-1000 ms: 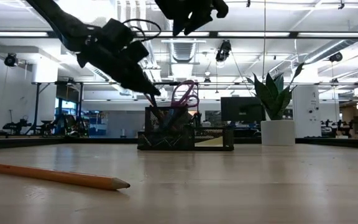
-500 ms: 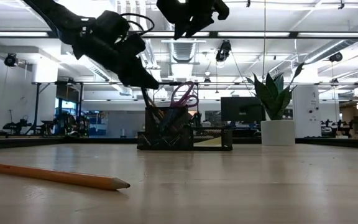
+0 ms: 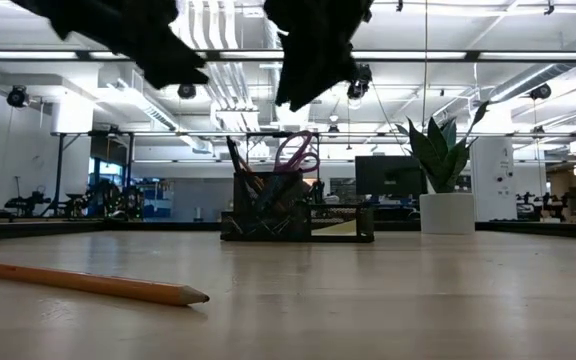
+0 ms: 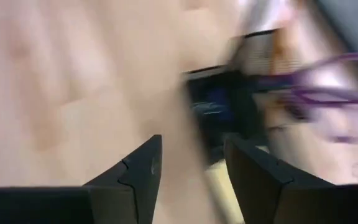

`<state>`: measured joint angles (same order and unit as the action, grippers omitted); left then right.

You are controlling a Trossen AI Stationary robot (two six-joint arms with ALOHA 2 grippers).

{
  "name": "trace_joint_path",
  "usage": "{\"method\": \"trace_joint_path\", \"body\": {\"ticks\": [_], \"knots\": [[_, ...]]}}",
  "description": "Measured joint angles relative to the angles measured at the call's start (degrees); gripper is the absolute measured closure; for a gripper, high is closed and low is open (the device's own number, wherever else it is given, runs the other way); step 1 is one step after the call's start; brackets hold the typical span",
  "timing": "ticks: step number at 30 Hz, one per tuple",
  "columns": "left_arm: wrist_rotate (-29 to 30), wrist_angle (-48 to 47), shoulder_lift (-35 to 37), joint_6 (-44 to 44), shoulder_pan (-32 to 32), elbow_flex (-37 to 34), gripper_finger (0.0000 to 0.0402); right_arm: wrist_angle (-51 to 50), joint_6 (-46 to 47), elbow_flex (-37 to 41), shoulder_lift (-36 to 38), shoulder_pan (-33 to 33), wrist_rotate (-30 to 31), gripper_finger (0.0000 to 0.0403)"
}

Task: Pick and place office supplies into organizer
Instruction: Put the pencil into the desk organizer

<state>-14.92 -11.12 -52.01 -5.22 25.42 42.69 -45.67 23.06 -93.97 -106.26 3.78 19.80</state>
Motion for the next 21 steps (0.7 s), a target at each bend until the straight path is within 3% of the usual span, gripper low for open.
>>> {"method": "trace_joint_path", "body": {"ticks": [4,12,16,21], "knots": [[-0.14,-8.64,7.39,0.45,-0.96,-1.62,0.0166,4.49,-0.57,3.49,-0.11,3.23,-6.8,0.0241],[-1.19,-17.4,16.36,3.1,-4.86,-3.79,0.0166,10.86,-3.64,3.53,-3.77,12.81,-8.34,0.0243],[-4.27,-17.61,18.53,5.61,-8.26,-6.05,0.0175,11.02,4.28,0.81,-9.1,17.13,-8.55,0.0244],[-5.92,-18.37,19.17,8.96,-13.47,-7.73,0.0231,9.42,17.57,-5.41,-15.72,20.39,-8.3,0.0255]]}}
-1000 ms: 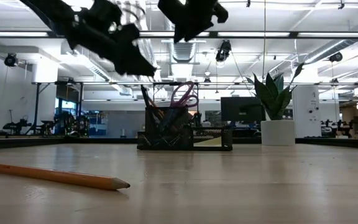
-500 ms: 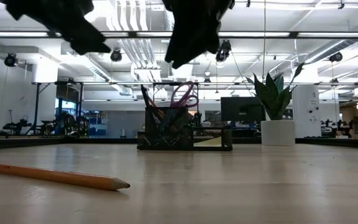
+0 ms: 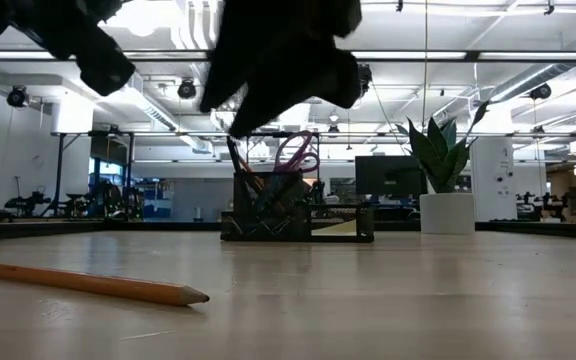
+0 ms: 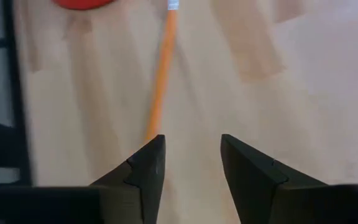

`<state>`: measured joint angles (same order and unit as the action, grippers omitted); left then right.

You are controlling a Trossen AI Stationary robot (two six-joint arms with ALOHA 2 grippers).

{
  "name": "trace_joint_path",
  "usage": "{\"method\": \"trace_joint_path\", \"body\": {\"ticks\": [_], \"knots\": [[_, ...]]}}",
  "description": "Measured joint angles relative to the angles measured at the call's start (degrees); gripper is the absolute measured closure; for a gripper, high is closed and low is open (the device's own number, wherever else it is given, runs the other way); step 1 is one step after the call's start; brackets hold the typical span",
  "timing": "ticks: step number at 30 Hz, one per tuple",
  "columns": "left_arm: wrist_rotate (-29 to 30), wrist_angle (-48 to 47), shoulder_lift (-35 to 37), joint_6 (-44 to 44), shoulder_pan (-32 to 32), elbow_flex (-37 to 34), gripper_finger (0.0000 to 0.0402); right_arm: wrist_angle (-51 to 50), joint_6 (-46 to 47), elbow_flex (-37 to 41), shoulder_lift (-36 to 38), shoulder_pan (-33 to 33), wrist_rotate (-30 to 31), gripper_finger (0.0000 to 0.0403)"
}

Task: Pick and place office supplies into organizer
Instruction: Put the pencil into the desk organizer

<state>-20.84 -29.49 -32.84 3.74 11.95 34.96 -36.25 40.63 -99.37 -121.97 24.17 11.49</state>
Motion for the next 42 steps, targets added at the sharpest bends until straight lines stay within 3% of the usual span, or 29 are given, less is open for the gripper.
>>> {"method": "trace_joint_path", "body": {"ticks": [10,18,29,42], "knots": [[0.1,0.45,0.6,9.37,-10.32,-2.94,0.0392,-7.53,2.67,-13.21,-11.04,5.26,-0.95,0.0318],[9.63,3.05,-1.96,17.17,-20.67,-4.7,0.04,-8.33,3.51,-15.35,-14.91,8.64,5.52,0.0389],[19.31,11.14,-10.88,20.03,-32.95,-8.35,0.0401,-7.78,3.11,-13.55,-14.93,8.62,7.84,0.0385],[19.74,15.56,-19.68,19.94,-36.6,-8.39,0.0402,-1.33,2.67,-10.4,-14.93,7.04,6.5,0.0384]]}}
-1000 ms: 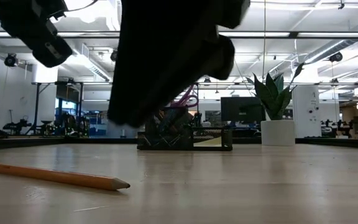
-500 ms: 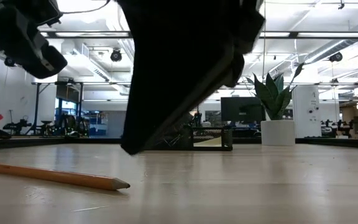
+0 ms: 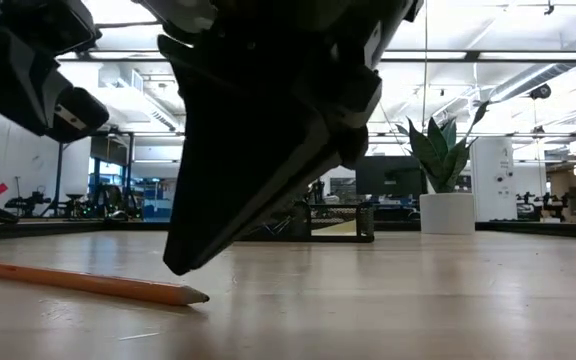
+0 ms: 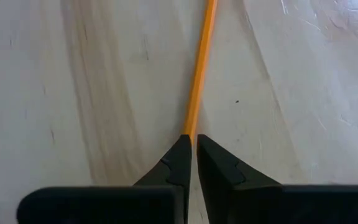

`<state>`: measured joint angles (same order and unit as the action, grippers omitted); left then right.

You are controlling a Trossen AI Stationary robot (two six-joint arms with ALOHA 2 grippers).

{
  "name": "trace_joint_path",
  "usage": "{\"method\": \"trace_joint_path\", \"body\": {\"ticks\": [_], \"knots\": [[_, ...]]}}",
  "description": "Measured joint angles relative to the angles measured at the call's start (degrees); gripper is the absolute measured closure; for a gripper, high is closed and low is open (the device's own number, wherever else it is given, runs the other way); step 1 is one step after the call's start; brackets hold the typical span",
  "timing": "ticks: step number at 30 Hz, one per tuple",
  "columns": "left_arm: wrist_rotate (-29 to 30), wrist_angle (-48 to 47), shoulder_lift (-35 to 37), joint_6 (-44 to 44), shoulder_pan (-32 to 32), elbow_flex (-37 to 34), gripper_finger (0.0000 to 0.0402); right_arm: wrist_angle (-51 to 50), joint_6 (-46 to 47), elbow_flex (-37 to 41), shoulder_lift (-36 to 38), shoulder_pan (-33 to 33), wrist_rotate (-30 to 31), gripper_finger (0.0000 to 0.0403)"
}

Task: Pick and place office supplies into organizer
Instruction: Put the pencil into the desk organizer

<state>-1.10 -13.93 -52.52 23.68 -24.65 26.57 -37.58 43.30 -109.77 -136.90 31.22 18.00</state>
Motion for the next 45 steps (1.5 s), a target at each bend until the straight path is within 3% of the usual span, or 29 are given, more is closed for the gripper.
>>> {"method": "trace_joint_path", "body": {"ticks": [17,29,45], "knots": [[-0.86,3.19,-4.83,0.02,-1.79,0.0,0.0402,0.48,0.08,1.07,-0.33,-0.39,-0.4,0.0327],[-1.77,3.01,-5.48,1.53,-2.38,-0.34,0.0402,2.29,-0.15,0.93,-1.86,-0.67,-0.96,0.0387],[-3.93,3.26,-4.84,3.17,-2.99,-0.98,0.0402,7.27,4.75,5.51,-1.7,-1.47,-0.24,0.0394]]}}
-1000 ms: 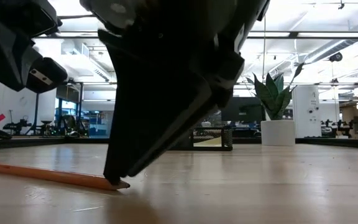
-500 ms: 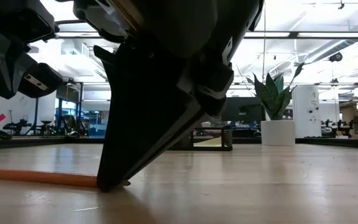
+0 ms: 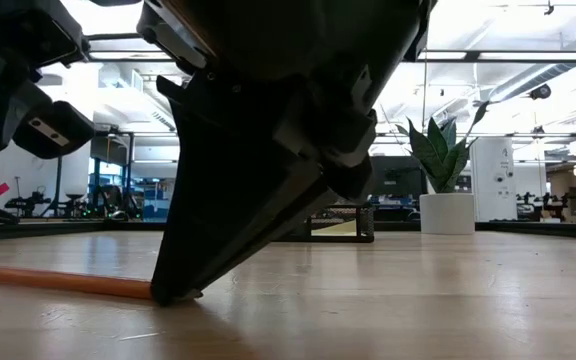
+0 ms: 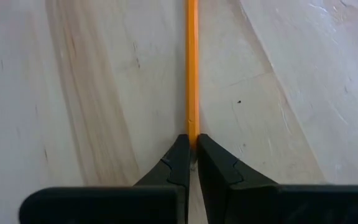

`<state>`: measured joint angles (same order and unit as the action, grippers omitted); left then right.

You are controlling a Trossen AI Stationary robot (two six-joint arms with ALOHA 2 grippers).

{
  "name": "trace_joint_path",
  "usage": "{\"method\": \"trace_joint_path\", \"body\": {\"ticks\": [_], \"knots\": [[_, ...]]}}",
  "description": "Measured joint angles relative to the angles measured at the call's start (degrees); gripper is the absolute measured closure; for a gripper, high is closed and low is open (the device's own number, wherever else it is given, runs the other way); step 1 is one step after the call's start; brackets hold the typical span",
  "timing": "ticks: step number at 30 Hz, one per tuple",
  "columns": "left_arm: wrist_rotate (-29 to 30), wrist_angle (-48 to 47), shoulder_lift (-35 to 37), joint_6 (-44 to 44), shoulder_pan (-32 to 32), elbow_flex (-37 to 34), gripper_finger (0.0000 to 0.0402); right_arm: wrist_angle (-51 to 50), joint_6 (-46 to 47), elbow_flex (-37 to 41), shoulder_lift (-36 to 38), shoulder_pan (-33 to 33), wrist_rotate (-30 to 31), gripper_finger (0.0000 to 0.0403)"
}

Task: Pick and place office supplies into organizer
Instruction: Put the pencil into the desk organizer

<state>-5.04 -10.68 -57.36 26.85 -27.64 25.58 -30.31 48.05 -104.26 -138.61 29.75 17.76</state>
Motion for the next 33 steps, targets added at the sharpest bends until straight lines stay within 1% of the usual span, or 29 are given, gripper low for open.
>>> {"method": "trace_joint_path", "body": {"ticks": [3,7,16,21,33], "knots": [[-0.45,0.7,0.08,0.0,-0.19,0.0,0.0402,0.43,0.02,0.19,-0.32,-0.35,0.11,0.0394],[-2.22,3.56,0.13,-0.05,-0.3,0.02,0.0402,2.73,0.06,0.21,-1.24,-1.21,-1.4,0.0394],[-2.31,1.95,0.03,-0.12,-0.28,-0.61,0.0402,3.86,1.25,0.28,-0.55,-1.7,-0.69,0.0392],[-1.92,2.32,0.04,-0.13,-0.28,-0.57,0.0402,3.31,1.01,0.6,1.14,-0.95,3.19,0.0372],[-1.39,2.27,0.04,-0.17,-0.28,-1.08,0.0402,2.52,0.85,0.71,2.55,-1.04,1.71,0.0337]]}}
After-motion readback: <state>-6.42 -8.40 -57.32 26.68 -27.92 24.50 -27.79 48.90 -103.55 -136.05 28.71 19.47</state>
